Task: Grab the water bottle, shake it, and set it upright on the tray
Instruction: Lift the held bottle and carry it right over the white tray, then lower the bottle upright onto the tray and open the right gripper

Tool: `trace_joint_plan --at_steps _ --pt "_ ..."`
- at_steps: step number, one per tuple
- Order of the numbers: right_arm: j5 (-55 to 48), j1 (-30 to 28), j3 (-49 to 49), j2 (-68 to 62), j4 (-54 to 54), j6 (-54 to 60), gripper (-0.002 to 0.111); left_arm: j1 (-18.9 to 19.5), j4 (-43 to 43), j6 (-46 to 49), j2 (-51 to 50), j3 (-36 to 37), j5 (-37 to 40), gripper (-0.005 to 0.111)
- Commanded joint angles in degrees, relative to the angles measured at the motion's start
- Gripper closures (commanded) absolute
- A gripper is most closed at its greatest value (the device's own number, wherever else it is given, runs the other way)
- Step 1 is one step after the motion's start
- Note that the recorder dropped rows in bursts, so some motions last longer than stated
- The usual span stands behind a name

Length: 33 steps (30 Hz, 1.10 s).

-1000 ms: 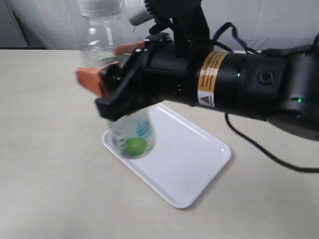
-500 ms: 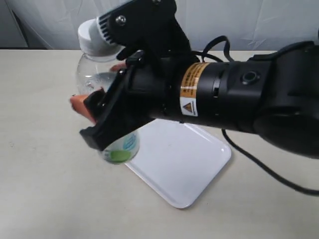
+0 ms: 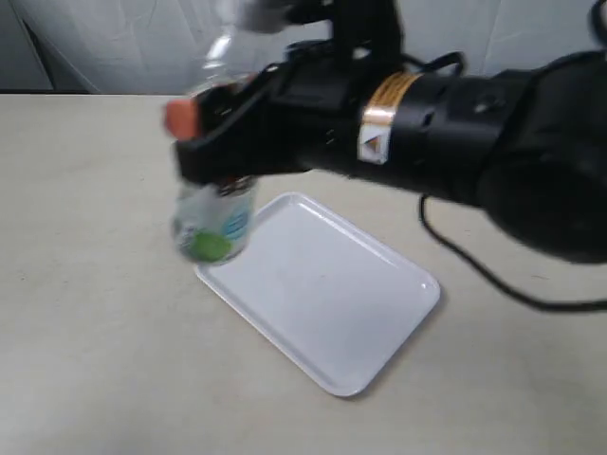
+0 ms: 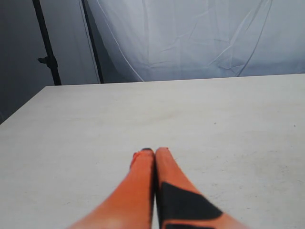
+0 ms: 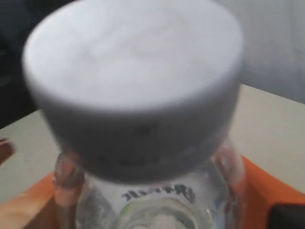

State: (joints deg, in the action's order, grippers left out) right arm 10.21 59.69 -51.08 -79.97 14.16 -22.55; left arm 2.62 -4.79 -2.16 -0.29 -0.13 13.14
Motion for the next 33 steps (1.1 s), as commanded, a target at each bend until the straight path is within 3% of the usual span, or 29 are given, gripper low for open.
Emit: trace_joint_plan --at_steps 1,6,10,20,33 --pt "4.46 3.70 -0.55 -1.53 0.12 5.15 0.109 0.08 0.08 -0.45 0.29 0.13 -0.25 0.107" --pt "-7.68 -7.64 -0.55 -0.64 -9.80 13.01 0.109 0.08 0.08 -0.45 0.29 0.13 -0.25 0.107" --pt "-7.00 -15.07 -0.20 0.75 -10.94 13.01 0.109 0.08 0.08 -0.45 0.29 0.13 -0.25 0.107" --pt "10.55 -15.71 -0.05 2.66 -9.67 14.12 0.109 0.08 0.08 -0.45 0.29 0.13 -0.25 0.107" --pt "-1.24 -15.71 -0.05 -3.25 -9.67 14.12 0.109 0.08 -0.04 -0.34 0.29 0.13 -0.25 0.107"
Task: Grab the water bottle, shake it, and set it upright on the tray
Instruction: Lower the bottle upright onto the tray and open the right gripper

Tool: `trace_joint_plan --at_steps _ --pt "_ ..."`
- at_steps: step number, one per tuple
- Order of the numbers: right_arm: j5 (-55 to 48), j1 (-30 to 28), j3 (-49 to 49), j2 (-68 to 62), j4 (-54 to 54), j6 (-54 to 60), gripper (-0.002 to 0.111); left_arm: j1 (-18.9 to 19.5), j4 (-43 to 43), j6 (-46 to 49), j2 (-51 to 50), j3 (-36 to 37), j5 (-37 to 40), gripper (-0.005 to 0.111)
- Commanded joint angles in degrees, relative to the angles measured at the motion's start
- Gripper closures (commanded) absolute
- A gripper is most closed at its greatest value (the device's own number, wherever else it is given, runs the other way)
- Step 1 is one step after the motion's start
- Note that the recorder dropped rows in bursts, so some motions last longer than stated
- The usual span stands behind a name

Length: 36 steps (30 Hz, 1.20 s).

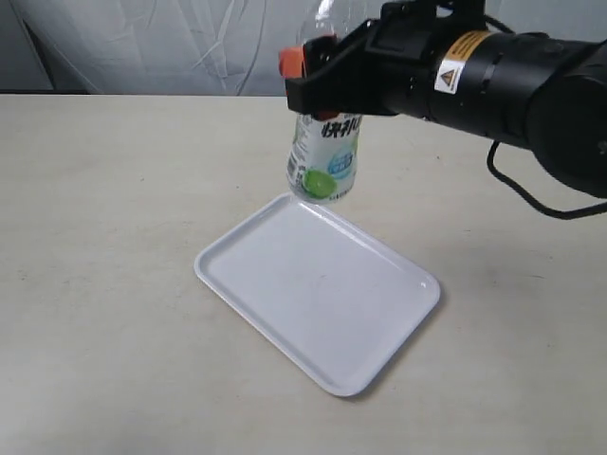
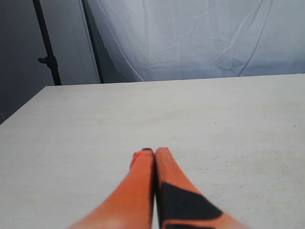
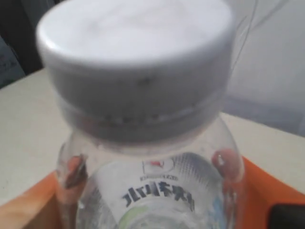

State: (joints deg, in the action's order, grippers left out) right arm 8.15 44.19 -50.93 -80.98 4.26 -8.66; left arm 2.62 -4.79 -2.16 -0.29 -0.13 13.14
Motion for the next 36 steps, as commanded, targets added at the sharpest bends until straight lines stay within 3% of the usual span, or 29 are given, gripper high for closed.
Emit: trace_joint_plan --at_steps 1,24,30,36 --pt "1.14 -0.21 -0.21 -2.93 0.22 0.24 0.109 0.08 -0.04 -0.34 0.29 0.13 -0.25 0.107" --pt "7.18 -0.11 0.06 -13.88 2.02 0.02 0.109 0.08 -0.04 -0.45 0.29 0.13 -0.25 0.107" --pt "17.57 -0.11 5.96 -14.38 1.43 -0.21 0.109 0.08 -0.04 -0.45 0.29 0.13 -0.25 0.107" --pt "19.27 -0.11 9.89 -14.38 1.43 -0.21 0.109 0.08 -0.04 -0.45 0.29 0.13 -0.25 0.107"
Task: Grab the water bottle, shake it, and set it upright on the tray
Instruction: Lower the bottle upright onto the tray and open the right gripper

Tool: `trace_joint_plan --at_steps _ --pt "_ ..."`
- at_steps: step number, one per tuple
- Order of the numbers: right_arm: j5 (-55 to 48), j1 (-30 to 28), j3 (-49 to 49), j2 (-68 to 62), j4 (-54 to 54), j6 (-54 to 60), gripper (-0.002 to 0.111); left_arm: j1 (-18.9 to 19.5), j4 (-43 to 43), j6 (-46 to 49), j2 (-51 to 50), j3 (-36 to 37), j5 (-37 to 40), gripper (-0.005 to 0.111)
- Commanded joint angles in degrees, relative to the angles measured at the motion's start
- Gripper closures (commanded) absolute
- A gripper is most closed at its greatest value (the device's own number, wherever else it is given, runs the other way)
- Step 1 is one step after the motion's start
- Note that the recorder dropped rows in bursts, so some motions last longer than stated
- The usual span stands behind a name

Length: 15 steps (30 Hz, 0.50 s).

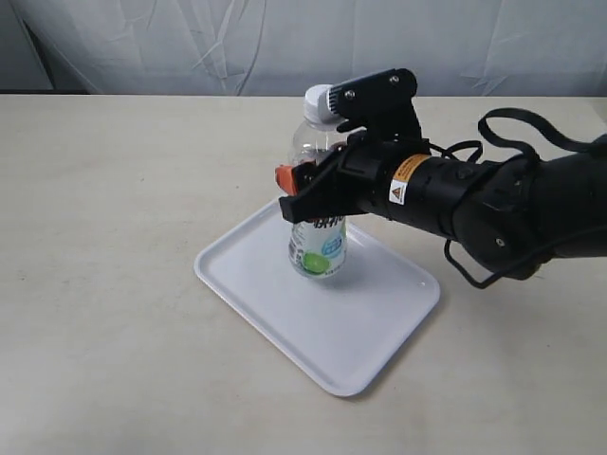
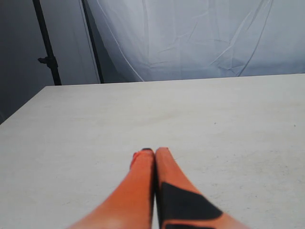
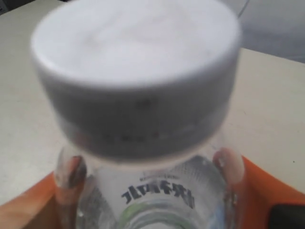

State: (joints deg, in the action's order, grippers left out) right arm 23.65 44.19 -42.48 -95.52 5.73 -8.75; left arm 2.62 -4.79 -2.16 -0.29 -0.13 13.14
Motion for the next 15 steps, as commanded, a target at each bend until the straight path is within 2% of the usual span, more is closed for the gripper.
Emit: trace_joint_plan --at_steps 1,15 --pt "3.90 -0.11 1.74 0.17 -0.04 -0.13 0.109 0.08 -0.04 -0.45 0.29 0.13 -0.25 0.107" --pt "3.88 -0.11 2.27 -0.16 0.33 -0.13 0.109 0.08 -0.04 -0.45 0.29 0.13 -0.25 0.107"
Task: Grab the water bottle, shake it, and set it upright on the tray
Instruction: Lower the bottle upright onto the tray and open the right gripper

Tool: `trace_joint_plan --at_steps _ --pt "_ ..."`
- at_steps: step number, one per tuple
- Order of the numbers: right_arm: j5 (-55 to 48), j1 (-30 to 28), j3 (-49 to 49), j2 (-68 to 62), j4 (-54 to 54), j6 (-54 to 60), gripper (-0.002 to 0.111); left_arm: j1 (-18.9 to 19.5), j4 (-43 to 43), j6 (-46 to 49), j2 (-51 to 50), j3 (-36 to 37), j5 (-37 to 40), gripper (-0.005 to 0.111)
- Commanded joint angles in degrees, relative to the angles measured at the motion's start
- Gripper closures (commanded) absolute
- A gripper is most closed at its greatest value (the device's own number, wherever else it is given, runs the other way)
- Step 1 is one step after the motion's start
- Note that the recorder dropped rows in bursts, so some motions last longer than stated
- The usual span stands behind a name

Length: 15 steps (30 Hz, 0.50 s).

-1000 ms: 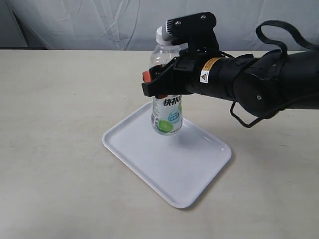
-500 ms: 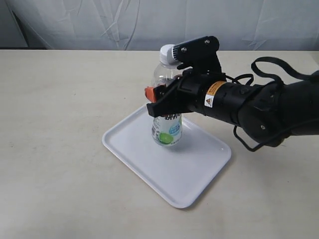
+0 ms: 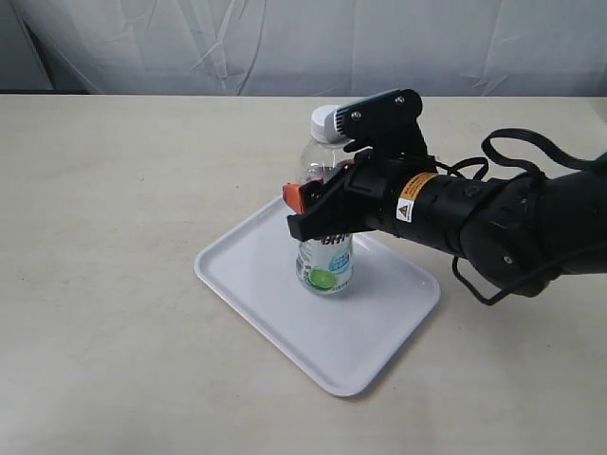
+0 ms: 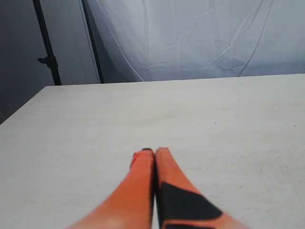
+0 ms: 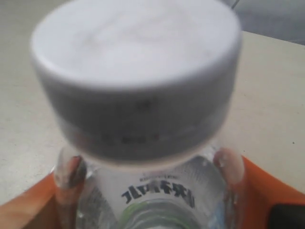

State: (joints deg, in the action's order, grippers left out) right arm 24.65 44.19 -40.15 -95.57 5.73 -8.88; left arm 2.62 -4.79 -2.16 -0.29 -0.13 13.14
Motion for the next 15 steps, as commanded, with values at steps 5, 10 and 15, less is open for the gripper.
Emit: trace_joint_plan --at_steps 5,10,15 --pt "1.24 -0.11 -0.06 -0.13 4.41 -0.10 0.088 0.08 -0.04 -0.45 0.29 0.13 -0.25 0.107" --pt "0.56 -0.11 -0.06 -0.13 7.26 -3.33 0.025 0.08 -0.04 -0.45 0.29 0.13 -0.25 0.107" --pt "0.72 -0.11 -0.06 -0.13 7.26 -3.21 0.013 0.08 -0.04 -0.45 0.29 0.13 -0.25 0.107"
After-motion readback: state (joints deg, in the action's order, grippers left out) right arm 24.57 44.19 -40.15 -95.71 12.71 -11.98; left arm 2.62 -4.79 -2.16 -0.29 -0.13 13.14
